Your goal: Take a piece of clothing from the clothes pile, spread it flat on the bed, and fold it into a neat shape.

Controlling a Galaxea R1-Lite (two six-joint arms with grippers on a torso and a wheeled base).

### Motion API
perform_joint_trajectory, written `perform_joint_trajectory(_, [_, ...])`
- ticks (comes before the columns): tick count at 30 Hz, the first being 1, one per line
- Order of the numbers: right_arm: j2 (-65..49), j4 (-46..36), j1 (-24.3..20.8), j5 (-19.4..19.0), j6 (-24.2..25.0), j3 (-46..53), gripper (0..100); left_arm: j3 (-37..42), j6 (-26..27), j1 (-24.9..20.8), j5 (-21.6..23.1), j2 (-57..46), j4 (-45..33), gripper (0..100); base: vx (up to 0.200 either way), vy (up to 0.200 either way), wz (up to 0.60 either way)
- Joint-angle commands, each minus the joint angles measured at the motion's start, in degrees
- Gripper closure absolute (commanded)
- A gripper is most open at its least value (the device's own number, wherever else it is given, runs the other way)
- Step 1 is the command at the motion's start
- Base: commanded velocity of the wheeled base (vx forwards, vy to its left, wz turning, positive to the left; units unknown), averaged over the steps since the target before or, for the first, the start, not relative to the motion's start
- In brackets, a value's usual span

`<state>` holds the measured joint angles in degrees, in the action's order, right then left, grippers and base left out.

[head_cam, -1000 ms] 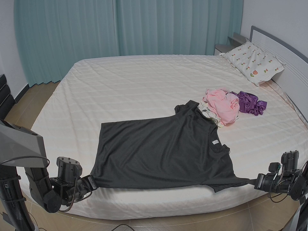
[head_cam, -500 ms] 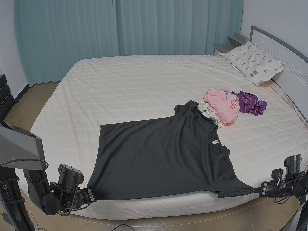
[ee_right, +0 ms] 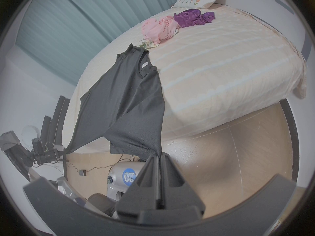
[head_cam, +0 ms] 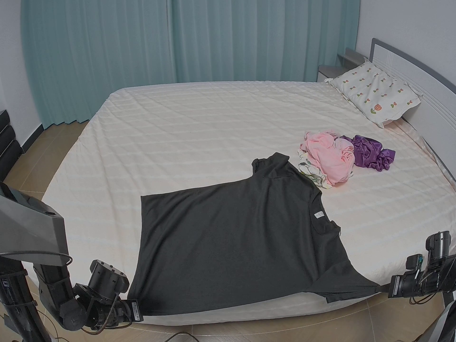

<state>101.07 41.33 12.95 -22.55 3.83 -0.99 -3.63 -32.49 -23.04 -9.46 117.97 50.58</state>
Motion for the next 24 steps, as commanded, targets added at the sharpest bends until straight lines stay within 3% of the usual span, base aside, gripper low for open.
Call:
perform_joint_trajectory(1, [-2.46, -0.11, 0.06, -0.04, -0.40, 0.99, 100, 0.91, 0.23, -0.34, -0.47, -2.39, -0.66, 100, 0.000, 0.000, 0.00])
perform_joint_trajectory(8, [-4.57, 0.33, 0.06, -2.67, 1.71, -2.00, 100, -2.70, -0.30, 0.19, -0.47, -6.08, -0.74, 100, 0.000, 0.000, 0.00])
perform_joint_trajectory(14, [-6.94, -0.46, -1.52, -3.64, 8.13, -8.68, 100, -8.94, -1.79, 2.91, -0.38, -9.07, -3.56, 100, 0.000, 0.000, 0.00])
perform_joint_trajectory(24, [-2.81, -0.19, -5.65, -3.55, 11.20, -17.65, 100, -22.21, -3.46, 7.66, 1.73, -10.04, -18.15, 100, 0.000, 0.000, 0.00])
